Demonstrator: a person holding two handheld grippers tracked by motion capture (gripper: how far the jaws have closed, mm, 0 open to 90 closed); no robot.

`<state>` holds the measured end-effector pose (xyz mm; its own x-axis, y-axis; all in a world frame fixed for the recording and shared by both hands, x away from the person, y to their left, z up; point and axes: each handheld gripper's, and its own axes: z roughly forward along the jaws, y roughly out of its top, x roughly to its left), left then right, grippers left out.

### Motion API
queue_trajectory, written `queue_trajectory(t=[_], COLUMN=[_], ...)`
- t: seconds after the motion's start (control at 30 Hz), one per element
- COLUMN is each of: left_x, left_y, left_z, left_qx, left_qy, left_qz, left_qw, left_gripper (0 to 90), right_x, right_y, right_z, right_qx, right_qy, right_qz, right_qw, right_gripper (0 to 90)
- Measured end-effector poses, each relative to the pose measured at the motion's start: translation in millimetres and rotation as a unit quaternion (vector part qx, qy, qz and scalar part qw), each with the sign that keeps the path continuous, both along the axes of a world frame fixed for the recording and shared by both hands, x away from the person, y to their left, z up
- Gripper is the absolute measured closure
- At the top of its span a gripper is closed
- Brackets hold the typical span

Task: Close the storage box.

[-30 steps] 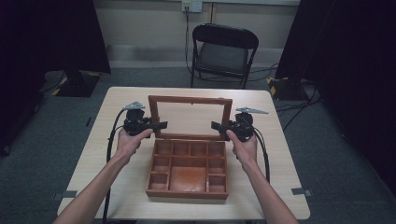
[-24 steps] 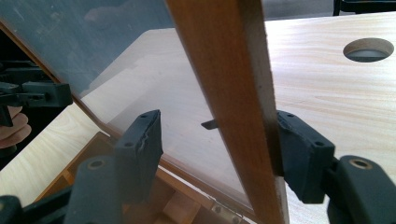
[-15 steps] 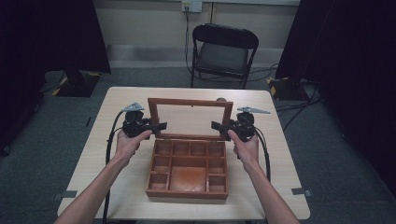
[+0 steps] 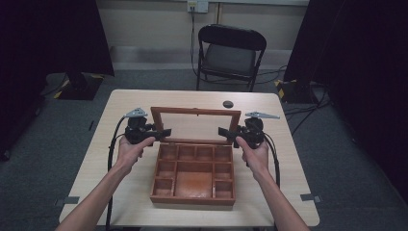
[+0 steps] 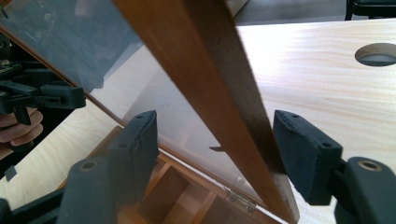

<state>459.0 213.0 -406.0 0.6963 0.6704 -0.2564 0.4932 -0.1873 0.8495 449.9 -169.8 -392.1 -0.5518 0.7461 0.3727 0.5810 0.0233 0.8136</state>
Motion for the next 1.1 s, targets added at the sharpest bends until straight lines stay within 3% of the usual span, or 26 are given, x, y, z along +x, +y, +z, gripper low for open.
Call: queue_trajectory(t=[0.43,0.87,1.1], left_x=[-10.5,-20.0,-23.2], left_y=[0.8,7.8,12.3], left_z=[3.3,3.3,4.1], left_qx=[0.011,0.005,-0.008], left_qy=[-0.003,0.001,0.002], left_qz=[-0.01,-0.009,-0.005], left_qw=[0.9999,0.9999,1.0], left_gripper=[45.0,46.0,44.6], right_x=[-14.6,-20.0,-21.0], right_y=[-8.4,-2.3,-3.7], right_z=[2.6,2.3,1.7], right_qx=[0.002,-0.009,-0.003], right_qy=[0.007,-0.009,0.001], right_qz=[0.003,0.009,0.012], right_qw=[1.0,0.9999,0.9999], right_gripper=[32.0,32.5,30.0])
